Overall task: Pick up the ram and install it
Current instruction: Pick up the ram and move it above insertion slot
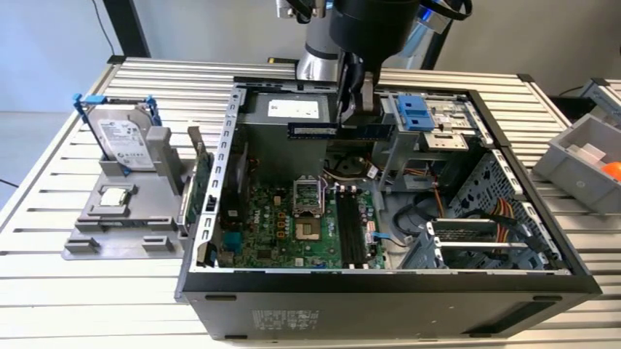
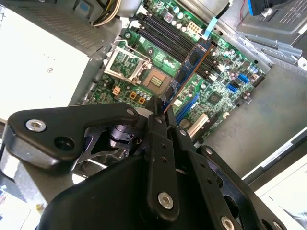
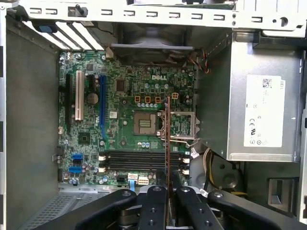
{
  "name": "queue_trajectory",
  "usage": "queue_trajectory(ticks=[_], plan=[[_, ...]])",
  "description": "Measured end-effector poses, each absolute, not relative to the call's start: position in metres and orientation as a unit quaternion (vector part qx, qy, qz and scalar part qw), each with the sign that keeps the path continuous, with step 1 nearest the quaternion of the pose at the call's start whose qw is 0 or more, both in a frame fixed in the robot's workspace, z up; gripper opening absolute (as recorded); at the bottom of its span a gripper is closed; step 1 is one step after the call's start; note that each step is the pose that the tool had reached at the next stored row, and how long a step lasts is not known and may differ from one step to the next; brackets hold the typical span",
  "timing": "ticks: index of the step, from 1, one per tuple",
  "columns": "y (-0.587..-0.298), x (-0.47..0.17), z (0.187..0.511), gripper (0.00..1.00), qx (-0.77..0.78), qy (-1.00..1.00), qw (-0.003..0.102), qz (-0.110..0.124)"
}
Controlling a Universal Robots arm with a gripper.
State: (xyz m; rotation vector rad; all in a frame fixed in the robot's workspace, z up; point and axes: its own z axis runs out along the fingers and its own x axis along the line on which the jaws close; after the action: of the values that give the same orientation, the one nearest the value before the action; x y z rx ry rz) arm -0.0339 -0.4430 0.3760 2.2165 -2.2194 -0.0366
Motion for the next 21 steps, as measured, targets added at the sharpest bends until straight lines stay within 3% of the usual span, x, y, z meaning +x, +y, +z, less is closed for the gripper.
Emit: queue_trajectory(ticks=[21], plan=[[-0.443, -0.0337, 0.376, 0.0, 0.707, -0.707, 0.002, -0.012]])
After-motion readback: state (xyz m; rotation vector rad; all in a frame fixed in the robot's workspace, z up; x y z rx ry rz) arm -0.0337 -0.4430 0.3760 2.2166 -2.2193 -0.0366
